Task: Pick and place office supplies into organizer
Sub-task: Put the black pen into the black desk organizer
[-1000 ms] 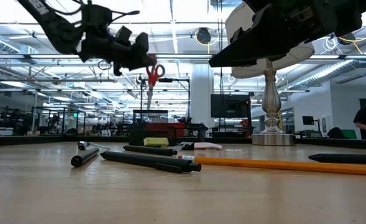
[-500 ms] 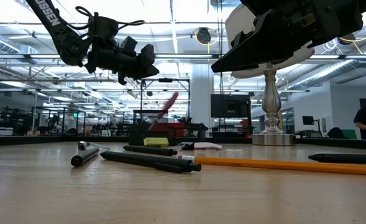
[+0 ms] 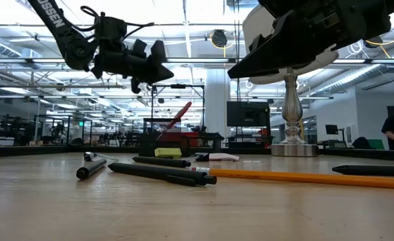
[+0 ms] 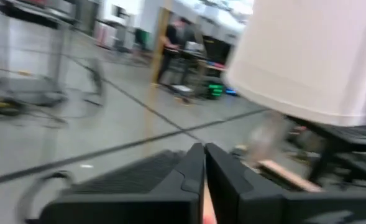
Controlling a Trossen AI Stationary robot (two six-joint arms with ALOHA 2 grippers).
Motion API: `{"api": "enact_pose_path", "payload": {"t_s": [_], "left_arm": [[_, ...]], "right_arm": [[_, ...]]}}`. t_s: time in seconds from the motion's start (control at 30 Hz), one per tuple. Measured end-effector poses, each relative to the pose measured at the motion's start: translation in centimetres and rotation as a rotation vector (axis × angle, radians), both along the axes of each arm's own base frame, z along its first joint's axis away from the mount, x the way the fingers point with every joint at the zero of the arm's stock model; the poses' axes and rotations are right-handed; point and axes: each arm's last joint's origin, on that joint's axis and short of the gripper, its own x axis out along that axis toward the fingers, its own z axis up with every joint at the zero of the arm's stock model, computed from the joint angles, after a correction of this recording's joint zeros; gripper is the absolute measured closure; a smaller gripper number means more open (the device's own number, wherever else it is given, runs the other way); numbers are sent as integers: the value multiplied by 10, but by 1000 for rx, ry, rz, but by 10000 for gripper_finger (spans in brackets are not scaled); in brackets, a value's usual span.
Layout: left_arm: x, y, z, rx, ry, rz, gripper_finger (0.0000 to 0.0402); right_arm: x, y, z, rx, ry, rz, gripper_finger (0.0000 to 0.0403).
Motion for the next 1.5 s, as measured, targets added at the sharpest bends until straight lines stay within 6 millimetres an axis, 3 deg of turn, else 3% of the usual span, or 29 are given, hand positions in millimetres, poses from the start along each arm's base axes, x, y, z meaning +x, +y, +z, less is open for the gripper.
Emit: {"api": "enact_pose_path", "payload": {"t_s": [0.17, 0.33, 0.47, 0.63, 0.87, 1.1, 1.33, 1.5], "left_arm": [[7, -12, 0, -84, -44, -152, 320], [17, -29, 0, -143, -66, -234, 236], [24, -46, -1, -199, -70, -397, 171], [33, -70, -1, -269, -66, -578, 126], [42, -104, -1, -257, -50, -689, 122], [47, -131, 0, -224, -33, -772, 142], [49, -142, -1, -199, -26, -758, 153], [50, -148, -2, -205, -13, -772, 147]], "right_arm": [[0, 0, -1, 18, 11, -11, 248], [-3, -1, -6, 16, 24, -9, 248], [-12, -4, -17, 21, 16, -12, 248], [-21, -12, -28, 68, -34, -44, 248], [-23, -13, -30, 75, -54, -43, 248], [-31, -5, -40, 140, 68, -70, 248], [-39, 7, -45, 144, 134, -67, 248], [-52, 16, -29, 175, 151, 6, 248]]}}
